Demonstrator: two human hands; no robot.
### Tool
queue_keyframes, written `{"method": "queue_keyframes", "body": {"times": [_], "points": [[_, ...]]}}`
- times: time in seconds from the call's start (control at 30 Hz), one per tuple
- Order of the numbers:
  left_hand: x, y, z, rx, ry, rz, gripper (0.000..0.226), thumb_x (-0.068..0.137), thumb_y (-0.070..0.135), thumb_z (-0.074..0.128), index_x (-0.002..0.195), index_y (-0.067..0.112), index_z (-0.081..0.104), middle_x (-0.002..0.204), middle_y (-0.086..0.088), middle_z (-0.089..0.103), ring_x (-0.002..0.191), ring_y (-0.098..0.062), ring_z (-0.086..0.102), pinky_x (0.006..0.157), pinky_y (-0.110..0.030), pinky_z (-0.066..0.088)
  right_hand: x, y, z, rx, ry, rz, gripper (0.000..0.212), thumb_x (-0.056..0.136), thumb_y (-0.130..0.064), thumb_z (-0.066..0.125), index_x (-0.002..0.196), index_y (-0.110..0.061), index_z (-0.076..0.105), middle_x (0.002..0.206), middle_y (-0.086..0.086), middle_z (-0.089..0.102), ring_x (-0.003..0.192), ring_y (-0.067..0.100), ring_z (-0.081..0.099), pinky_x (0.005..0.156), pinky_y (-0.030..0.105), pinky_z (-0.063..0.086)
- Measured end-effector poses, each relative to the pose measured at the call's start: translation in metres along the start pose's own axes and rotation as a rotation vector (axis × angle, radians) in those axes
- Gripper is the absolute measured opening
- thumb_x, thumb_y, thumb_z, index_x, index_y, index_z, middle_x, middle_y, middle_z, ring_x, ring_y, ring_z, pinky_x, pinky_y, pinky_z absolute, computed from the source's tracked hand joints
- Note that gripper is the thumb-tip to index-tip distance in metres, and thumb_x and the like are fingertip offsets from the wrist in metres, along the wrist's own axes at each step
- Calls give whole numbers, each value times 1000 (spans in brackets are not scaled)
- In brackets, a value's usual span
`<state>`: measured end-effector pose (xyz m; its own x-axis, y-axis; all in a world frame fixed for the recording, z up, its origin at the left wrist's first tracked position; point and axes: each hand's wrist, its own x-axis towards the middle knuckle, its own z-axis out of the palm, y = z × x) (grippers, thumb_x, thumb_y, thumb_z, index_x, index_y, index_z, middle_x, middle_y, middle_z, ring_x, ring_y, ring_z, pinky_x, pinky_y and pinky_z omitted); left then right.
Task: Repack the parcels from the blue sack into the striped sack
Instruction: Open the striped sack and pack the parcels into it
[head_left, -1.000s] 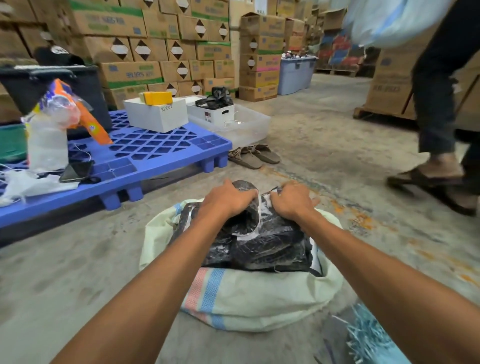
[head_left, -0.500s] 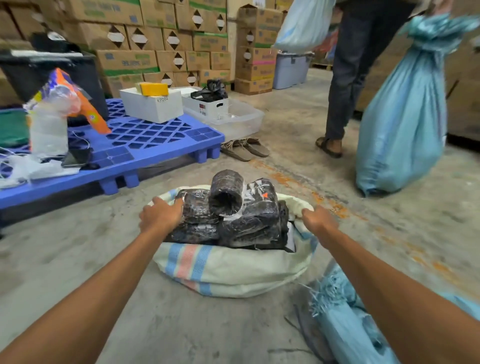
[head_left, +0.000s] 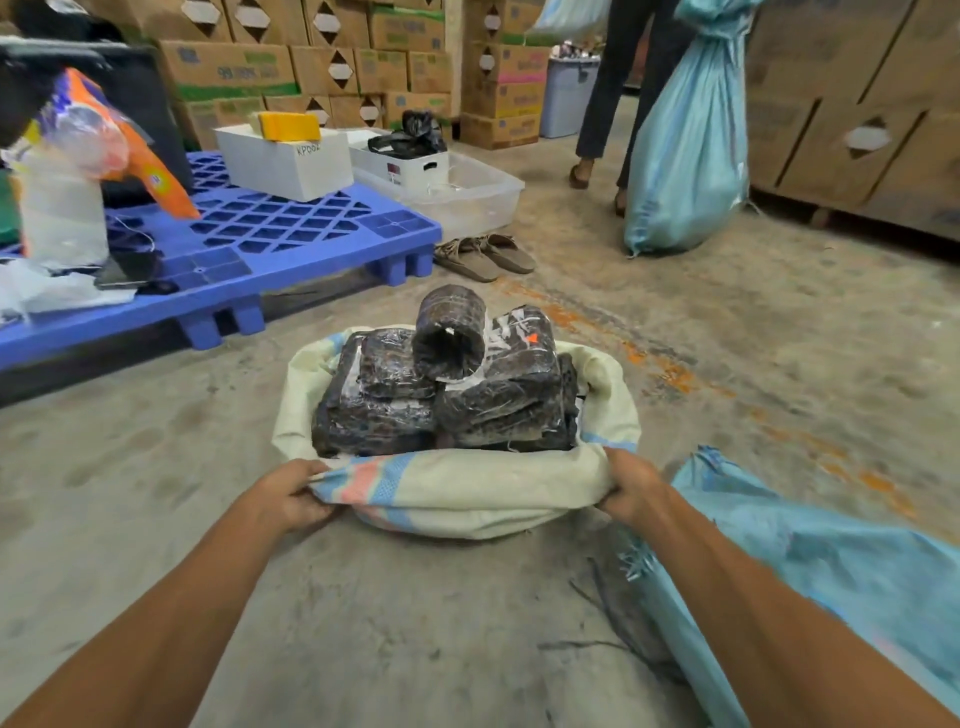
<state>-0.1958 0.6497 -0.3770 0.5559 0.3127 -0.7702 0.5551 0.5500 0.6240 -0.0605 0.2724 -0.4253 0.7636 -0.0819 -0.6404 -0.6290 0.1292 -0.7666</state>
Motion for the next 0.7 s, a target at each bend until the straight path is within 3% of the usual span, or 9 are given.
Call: {"method": "queue_keyframes", "body": {"times": [0.03, 0.13, 0.2, 0.27, 0.3, 0.37, 0.47, 0.6, 0.7], "points": [[-1, 0, 0, 26, -8, -3, 28, 101, 4, 30, 99, -9, 55, 84, -25, 67, 79, -33, 69, 71, -37, 57, 13, 1, -2, -19, 13, 1, 54, 76, -28, 79, 123, -8, 61, 114, 15, 68, 100, 34, 68, 78, 51, 59], [-10, -1, -4, 99, -4, 35, 27, 103, 6, 33, 89, -5, 54, 56, -20, 67, 40, -27, 64, 32, -37, 49, 38, 4, -7, -27, 49, -6, 75, 57, -35, 79, 125, -12, 58, 117, 13, 67, 98, 34, 68, 82, 58, 57], [-18, 2, -9, 98, -8, 48, 24, 103, 7, 38, 91, -3, 56, 65, -18, 71, 44, -27, 66, 34, -39, 51, 28, -4, -8, -49, 65, 1, 83, 48, -33, 77, 126, -12, 57, 117, 12, 66, 98, 33, 67, 83, 57, 57], [-29, 7, -11, 98, -32, 52, 20, 102, 10, 46, 90, -1, 59, 88, -15, 73, 59, -28, 68, 50, -38, 58, -3, -19, -7, -39, 107, -9, 80, 48, -29, 78, 124, -13, 58, 116, 12, 67, 100, 32, 67, 83, 53, 57], [-36, 11, -10, 114, -30, 63, 20, 101, 11, 50, 88, 0, 59, 86, -15, 73, 58, -26, 67, 53, -36, 59, -15, -26, -7, -32, 111, -11, 75, 50, -27, 78, 122, -13, 58, 115, 11, 67, 100, 31, 66, 83, 51, 57], [-56, 21, -7, 136, -10, 112, 21, 99, 12, 55, 80, 3, 53, 60, -15, 67, 37, -20, 62, 34, -27, 50, -49, -45, -6, -29, 134, -10, 71, 50, -22, 77, 118, -13, 58, 114, 12, 66, 99, 32, 66, 79, 53, 57], [-68, 41, -5, 160, 93, 211, 20, 99, 12, 56, 81, 9, 48, 65, -10, 49, 20, -12, 45, 26, -12, 33, -61, -74, -8, 35, 131, -36, 72, 49, -15, 77, 119, -11, 60, 115, 14, 66, 96, 33, 66, 64, 44, 59], [-74, 65, -4, 264, 225, 339, 16, 93, 2, 53, 79, 5, 49, 67, -14, 47, 25, -16, 44, 30, -13, 31, -122, -115, 10, -25, 121, -109, 53, 72, -22, 75, 121, -10, 57, 108, 9, 61, 78, 22, 59, 46, 25, 47], [-76, 74, -8, 281, 203, 312, 10, 92, 13, 52, 86, 5, 51, 65, -11, 47, 33, -19, 42, 39, -18, 35, -136, -126, 13, -41, 165, -102, 38, 84, -37, 70, 112, -13, 60, 92, 5, 59, 64, 16, 53, 48, 27, 43]]}}
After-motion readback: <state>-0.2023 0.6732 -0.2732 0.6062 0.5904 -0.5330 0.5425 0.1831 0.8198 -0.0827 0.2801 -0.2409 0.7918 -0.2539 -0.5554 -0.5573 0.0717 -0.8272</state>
